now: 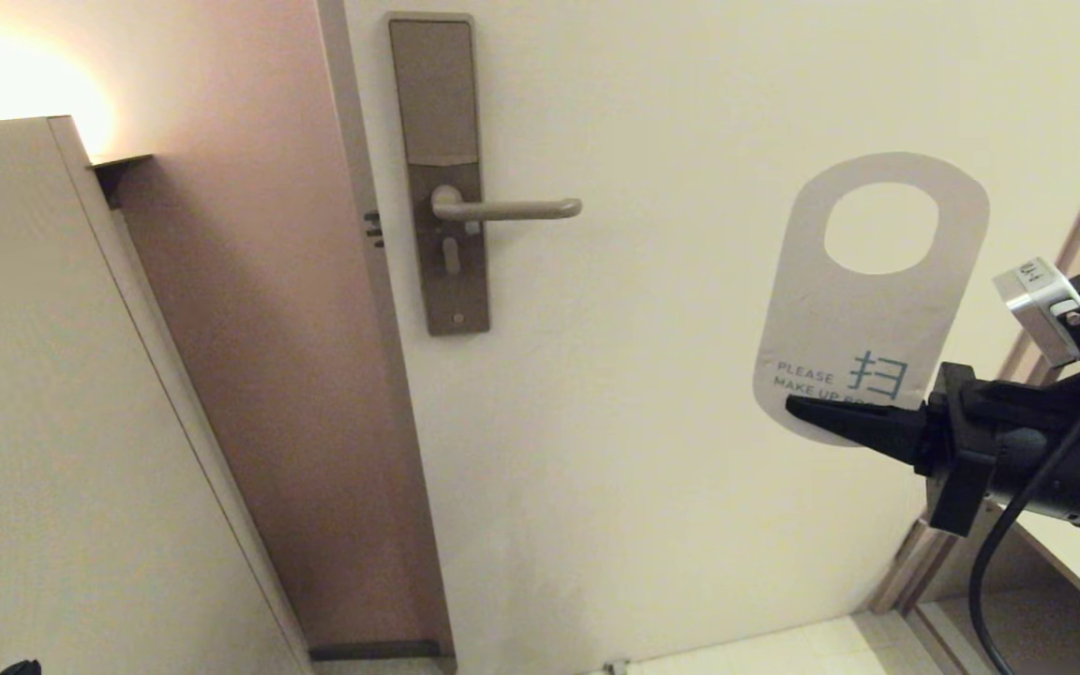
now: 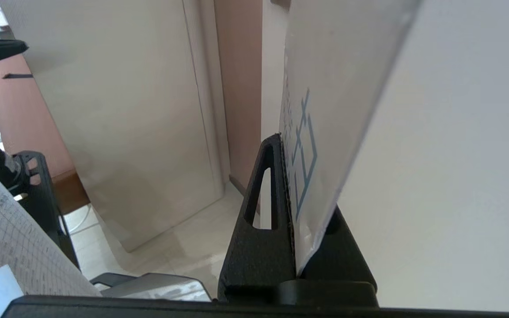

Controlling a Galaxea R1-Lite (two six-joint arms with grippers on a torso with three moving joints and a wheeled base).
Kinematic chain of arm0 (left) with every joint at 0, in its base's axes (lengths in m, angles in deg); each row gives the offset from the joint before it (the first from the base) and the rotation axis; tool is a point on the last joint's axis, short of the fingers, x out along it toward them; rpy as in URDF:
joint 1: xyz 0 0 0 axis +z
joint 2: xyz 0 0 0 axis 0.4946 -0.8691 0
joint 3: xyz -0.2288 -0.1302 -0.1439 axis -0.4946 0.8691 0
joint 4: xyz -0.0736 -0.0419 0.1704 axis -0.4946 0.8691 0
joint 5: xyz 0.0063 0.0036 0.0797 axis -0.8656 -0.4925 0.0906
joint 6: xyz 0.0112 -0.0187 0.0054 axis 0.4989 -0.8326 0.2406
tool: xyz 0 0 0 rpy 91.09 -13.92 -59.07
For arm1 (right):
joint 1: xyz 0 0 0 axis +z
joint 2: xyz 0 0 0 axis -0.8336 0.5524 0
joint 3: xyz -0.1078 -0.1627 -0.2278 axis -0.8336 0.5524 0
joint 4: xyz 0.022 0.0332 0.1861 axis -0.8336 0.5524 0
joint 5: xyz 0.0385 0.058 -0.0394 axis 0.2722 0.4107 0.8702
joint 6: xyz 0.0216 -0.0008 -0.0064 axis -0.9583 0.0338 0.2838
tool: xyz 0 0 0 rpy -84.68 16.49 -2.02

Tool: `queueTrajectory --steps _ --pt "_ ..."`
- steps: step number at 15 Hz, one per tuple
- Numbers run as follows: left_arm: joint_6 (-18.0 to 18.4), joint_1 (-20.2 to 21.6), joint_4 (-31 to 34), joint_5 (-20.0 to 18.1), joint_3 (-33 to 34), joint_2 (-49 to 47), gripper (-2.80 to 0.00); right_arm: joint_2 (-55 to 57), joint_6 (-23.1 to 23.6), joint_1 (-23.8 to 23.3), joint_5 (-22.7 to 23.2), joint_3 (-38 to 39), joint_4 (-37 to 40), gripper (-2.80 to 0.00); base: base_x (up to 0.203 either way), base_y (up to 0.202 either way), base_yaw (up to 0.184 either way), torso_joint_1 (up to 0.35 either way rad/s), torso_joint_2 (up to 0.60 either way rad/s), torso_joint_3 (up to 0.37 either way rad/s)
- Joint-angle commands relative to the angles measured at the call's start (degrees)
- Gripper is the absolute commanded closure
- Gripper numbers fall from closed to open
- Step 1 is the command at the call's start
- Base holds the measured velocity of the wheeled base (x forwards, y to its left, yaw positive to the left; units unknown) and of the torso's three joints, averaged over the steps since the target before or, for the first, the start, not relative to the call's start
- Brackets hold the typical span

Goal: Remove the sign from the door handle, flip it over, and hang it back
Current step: Hang the sign back with the other side facing out

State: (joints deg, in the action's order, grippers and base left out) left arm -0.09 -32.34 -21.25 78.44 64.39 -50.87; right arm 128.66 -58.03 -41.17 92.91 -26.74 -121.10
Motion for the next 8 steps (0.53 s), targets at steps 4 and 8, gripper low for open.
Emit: queueTrajectory --steps 4,8 --pt "-0.74 0.06 2.91 0.12 0.0 3.78 0.0 0.48 0.12 -0.18 0.16 -0.23 -0.22 0.0 0.0 0.0 0.0 0.0 0.0 0.0" --pt "-1.96 0.43 5.43 0.47 0.0 5.51 0.0 0.93 0.37 -0.18 -0.9 -0.23 -0.22 0.0 0.0 0.0 0.0 0.0 0.0 0.0"
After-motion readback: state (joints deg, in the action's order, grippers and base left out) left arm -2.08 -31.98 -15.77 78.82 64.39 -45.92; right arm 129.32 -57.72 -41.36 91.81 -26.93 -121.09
